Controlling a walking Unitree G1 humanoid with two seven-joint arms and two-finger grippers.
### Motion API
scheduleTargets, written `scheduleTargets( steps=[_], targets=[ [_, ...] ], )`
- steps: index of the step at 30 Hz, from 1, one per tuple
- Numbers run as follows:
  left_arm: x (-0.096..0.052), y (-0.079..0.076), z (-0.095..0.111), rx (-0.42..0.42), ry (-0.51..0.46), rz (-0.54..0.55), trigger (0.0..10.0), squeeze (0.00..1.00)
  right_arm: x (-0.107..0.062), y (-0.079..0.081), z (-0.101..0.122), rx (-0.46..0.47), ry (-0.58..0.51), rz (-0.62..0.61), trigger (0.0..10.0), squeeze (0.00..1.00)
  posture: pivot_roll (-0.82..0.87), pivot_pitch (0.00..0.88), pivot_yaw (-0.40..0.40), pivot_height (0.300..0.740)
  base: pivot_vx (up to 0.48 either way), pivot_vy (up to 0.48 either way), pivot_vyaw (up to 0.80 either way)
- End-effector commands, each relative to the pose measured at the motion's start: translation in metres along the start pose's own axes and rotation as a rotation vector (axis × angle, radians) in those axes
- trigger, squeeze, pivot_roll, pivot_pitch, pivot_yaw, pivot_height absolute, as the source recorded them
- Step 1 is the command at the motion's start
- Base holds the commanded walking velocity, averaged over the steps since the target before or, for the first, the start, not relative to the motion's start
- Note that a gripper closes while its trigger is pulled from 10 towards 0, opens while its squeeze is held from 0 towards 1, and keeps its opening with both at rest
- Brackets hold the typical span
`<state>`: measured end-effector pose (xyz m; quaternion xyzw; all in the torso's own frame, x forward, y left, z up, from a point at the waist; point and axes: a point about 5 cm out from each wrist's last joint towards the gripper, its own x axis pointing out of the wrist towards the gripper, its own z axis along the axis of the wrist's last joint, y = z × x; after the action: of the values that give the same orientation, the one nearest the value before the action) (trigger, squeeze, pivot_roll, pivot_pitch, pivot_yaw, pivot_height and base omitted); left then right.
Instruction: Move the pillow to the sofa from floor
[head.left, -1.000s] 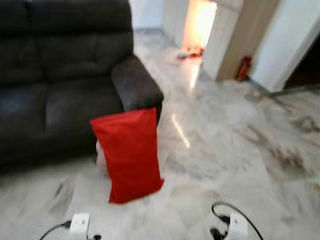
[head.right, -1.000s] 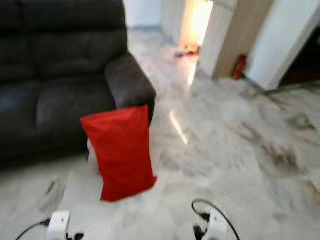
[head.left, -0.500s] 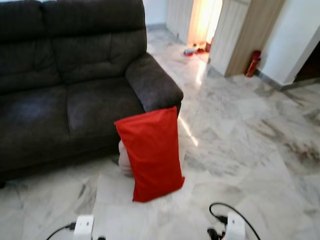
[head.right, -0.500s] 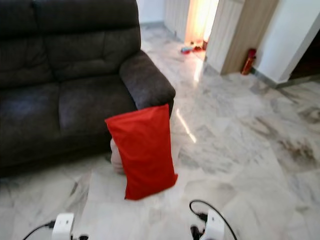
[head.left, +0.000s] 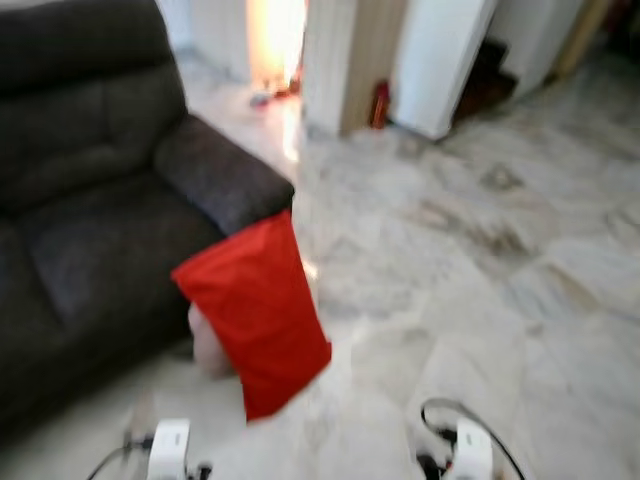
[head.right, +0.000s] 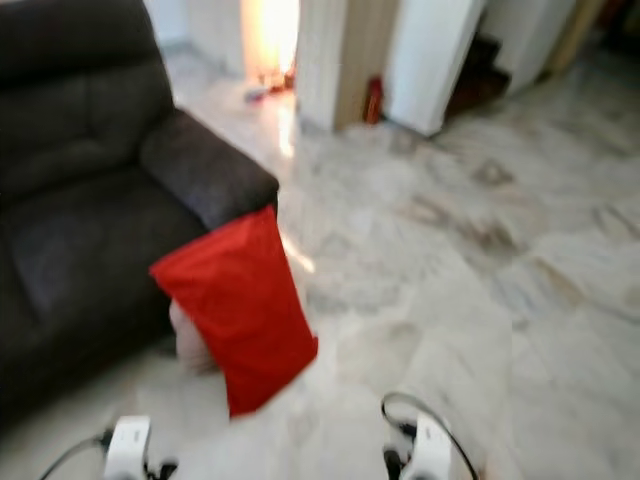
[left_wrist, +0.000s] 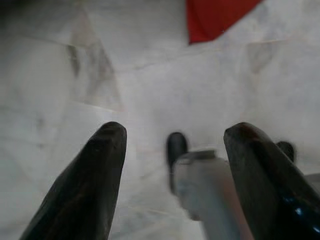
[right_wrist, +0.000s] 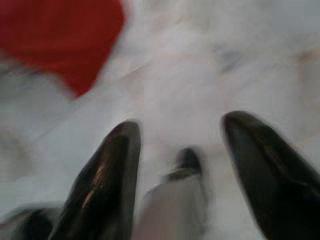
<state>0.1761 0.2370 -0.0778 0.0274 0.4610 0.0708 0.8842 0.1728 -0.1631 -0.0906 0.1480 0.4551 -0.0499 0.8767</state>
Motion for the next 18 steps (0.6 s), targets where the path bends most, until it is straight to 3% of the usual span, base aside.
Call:
scheduleTargets(
  steps=[1,3,18],
  targets=[
    [0.0007,-0.0076,-0.0011,-0.002,0.014,-0.020,10.0,0.00,-0.0012,-0.0114,0.0050,-0.009,-0.012,-0.031,10.0,0.00,-0.04,0.000,-0.054,0.740,0.000,0.386,-0.42],
    [0.0006,-0.0074,-0.0015,-0.001,0.014,-0.020,10.0,0.00,-0.0011,-0.0111,0.0052,-0.009,-0.013,-0.030,10.0,0.00,-0.04,0.000,-0.054,0.740,0.000,0.382,0.00],
    [0.0004,-0.0078,-0.0009,-0.001,-0.003,-0.020,10.0,0.00,-0.0004,-0.0063,0.0074,-0.002,-0.036,-0.005,10.0,0.00,-0.04,0.000,-0.048,0.740,0.000,0.000,0.00]
  ],
)
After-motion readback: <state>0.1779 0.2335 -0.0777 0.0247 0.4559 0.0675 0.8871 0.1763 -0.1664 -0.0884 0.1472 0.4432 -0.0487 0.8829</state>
